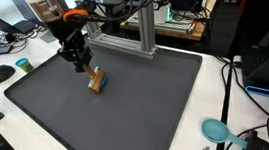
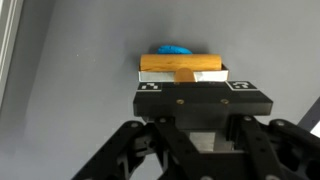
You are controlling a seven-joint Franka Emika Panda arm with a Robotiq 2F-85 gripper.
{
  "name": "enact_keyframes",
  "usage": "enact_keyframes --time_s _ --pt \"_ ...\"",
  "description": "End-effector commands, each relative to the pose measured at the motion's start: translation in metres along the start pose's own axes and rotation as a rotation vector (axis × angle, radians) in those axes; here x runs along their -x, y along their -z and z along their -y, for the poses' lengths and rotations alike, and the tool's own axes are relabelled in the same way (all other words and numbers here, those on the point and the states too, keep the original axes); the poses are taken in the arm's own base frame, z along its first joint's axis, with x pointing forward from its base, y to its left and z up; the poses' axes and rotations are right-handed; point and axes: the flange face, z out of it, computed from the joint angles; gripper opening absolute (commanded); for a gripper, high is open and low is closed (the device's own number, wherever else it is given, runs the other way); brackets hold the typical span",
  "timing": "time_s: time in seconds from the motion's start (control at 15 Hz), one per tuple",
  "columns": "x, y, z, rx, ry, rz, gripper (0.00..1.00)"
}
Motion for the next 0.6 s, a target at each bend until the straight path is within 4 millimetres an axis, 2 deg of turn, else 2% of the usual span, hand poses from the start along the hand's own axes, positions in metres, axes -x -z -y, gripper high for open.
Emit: enact_keyframes --time_s 0.0,0.27,0.33,0.53 --pt "-0.027 -0.055 -0.011 0.034 0.008 -0.103 0.22" --pt "-0.033 -0.054 -0.011 0.022 0.032 -0.126 0.22" --pt "-0.037 -0.061 -0.011 0.011 0.045 -0.126 0.22" --pt "-0.041 -0.052 -0.010 -0.011 0.077 -0.119 0.22"
